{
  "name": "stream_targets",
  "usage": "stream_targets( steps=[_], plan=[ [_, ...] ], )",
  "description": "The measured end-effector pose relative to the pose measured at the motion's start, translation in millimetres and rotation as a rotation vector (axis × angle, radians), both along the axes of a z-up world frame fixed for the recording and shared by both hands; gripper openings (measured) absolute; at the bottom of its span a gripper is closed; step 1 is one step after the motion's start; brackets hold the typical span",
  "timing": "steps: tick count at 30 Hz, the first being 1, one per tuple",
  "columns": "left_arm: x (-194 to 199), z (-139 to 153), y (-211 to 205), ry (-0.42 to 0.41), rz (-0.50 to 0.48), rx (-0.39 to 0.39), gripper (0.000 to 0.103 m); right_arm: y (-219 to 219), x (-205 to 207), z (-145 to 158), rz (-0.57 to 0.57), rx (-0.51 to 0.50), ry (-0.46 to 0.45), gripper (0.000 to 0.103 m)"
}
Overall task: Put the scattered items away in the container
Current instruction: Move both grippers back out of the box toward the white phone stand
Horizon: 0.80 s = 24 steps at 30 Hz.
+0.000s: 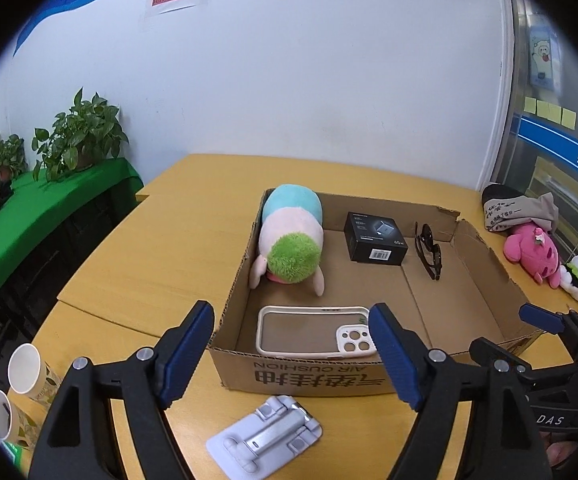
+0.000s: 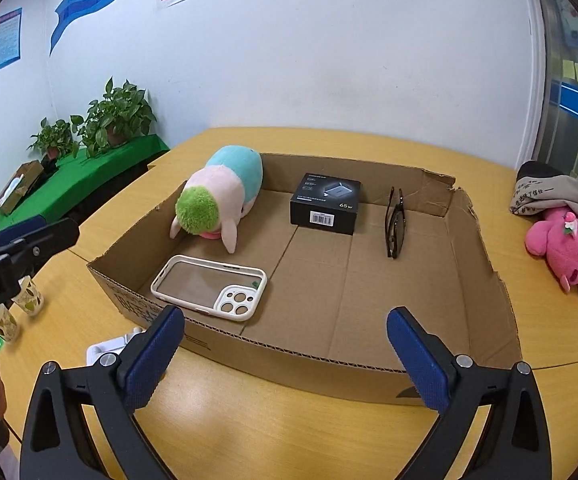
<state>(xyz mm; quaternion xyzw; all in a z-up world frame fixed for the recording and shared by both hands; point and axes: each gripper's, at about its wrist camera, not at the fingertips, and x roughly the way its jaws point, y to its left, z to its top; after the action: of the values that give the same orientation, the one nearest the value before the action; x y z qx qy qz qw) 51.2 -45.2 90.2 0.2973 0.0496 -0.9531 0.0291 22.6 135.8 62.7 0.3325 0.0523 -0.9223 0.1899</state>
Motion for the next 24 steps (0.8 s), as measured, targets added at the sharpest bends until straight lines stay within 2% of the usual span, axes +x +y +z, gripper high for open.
stream_targets(
  steps=[10, 17, 21, 24],
  plan=[
    [9, -3, 16, -0.004, -0.023, -0.003, 0.079, 7, 5, 3, -0.013, -0.007, 0.003, 0.103],
    [8, -8, 25, -0.017, -0.087, -0.012, 0.079, 5, 7, 0, -0.012, 0.001, -0.001, 0.103],
    [14, -15, 14, -0.038, -0.128, 0.01, 0.079, 1, 7, -7, 0.005, 0.004, -0.023, 0.103],
    [24, -27, -6, -0.067, -0.108, 0.025, 0.079, -10, 9, -17, 0.062, 0.012, -0.058, 0.103]
  ],
)
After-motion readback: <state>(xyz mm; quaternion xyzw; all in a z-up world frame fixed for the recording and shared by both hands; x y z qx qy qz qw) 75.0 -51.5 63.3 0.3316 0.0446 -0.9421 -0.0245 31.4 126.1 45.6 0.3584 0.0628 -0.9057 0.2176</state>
